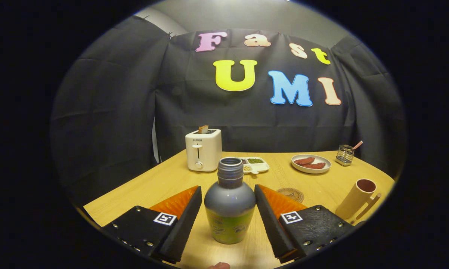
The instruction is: Take the bottle from table, then pour the juice into the cup, finally place the bottle on the coaster
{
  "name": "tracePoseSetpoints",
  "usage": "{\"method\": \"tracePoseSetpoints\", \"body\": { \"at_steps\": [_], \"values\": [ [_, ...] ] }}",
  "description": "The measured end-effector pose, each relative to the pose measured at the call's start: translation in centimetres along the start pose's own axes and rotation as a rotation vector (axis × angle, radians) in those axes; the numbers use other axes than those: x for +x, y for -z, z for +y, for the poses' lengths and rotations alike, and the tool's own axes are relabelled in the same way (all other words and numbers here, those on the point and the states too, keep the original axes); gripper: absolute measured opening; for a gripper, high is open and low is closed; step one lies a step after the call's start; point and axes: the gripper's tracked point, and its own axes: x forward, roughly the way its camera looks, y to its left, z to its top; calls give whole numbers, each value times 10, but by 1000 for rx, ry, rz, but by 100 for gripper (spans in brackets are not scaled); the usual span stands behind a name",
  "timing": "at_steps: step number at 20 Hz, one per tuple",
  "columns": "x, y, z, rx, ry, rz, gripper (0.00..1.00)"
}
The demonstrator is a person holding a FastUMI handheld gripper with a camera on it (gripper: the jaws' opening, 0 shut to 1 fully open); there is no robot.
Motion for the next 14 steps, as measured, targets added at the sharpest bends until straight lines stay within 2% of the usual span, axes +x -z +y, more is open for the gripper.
{"method": "tracePoseSetpoints", "body": {
  "at_steps": [8,14],
  "values": [
    [9,46,4,21,15,99,87],
    [12,58,3,7,25,129,87]
  ]
}}
